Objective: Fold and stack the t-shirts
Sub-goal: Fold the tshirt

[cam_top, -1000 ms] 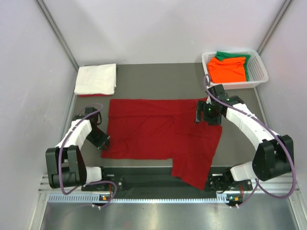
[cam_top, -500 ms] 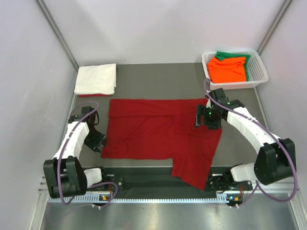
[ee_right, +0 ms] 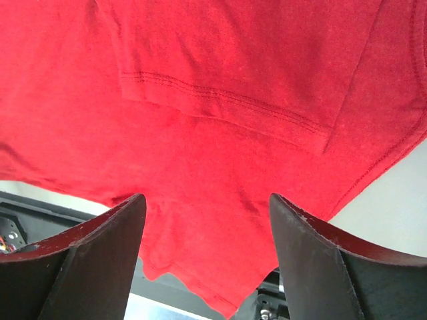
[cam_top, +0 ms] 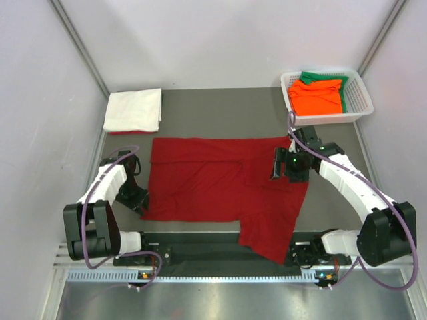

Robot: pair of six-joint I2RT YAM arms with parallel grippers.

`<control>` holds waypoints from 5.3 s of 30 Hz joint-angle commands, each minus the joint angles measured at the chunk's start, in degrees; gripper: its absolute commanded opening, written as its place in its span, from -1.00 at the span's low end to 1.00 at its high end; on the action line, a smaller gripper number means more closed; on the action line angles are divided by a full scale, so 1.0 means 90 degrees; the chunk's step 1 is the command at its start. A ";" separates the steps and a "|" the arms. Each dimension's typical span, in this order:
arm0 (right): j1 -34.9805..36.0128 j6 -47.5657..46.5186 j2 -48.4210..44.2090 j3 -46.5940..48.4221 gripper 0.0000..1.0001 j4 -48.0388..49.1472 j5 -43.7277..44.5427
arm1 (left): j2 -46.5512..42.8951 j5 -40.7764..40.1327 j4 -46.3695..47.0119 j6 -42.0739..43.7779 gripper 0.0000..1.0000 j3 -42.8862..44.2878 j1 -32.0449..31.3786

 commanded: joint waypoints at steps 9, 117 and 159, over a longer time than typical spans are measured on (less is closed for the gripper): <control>0.0061 0.0424 -0.0617 -0.0307 0.50 -0.0402 -0.0234 | 0.0590 -0.0149 0.0243 -0.0241 0.12 -0.0235 0.0027; -0.1541 -0.0386 0.2214 0.1909 -1.00 -0.0637 -0.0693 | 0.2289 0.0212 0.1113 0.0980 -1.00 0.3054 -0.0403; 0.0573 -0.0289 0.2869 0.3170 -0.25 -0.0131 -0.0020 | 0.2212 0.0406 0.1853 0.2387 -0.47 0.3253 -0.1261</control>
